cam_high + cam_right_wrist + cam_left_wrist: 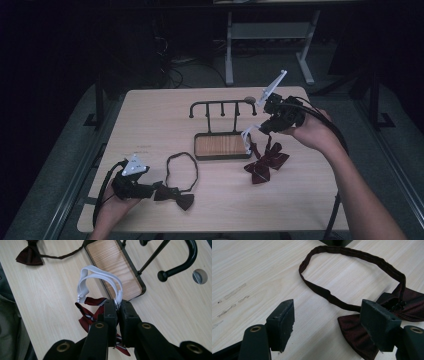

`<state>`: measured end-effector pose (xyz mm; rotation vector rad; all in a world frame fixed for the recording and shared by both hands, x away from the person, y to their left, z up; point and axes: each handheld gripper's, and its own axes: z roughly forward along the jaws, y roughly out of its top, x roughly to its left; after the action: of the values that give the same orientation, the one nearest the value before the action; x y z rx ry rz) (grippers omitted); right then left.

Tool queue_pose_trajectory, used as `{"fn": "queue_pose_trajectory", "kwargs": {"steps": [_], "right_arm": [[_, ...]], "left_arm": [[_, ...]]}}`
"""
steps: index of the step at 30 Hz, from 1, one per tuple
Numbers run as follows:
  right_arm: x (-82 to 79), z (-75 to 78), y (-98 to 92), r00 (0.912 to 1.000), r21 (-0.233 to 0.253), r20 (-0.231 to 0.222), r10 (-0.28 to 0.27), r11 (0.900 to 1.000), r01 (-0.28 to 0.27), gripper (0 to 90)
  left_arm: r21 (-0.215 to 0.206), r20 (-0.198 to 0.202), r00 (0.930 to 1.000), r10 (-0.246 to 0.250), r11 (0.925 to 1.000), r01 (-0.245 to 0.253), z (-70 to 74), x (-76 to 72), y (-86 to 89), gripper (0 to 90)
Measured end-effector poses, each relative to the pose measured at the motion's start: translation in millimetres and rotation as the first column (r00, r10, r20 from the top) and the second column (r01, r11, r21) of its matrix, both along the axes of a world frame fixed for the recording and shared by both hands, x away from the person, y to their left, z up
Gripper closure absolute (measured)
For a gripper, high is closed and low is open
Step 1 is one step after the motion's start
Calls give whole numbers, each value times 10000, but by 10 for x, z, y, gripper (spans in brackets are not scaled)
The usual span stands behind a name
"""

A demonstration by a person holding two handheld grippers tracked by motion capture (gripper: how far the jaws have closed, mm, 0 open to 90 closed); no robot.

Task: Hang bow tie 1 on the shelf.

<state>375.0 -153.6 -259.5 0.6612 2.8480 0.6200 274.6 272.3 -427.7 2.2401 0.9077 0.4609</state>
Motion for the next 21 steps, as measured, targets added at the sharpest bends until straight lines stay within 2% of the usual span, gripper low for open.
{"fn": "queue_pose_trajectory", "kwargs": {"steps": [9, 21], "right_arm": [[34, -17, 62, 9999, -21, -84, 66, 10000, -66, 845], [40, 35, 114, 9998, -41, 5, 178, 9998, -178, 845]], "left_arm": [[-5, 35, 10000, -15, 10000, 15, 7, 2, 6, 286], [37, 31, 10000, -41, 10000, 41, 4, -2, -2, 287]]}}
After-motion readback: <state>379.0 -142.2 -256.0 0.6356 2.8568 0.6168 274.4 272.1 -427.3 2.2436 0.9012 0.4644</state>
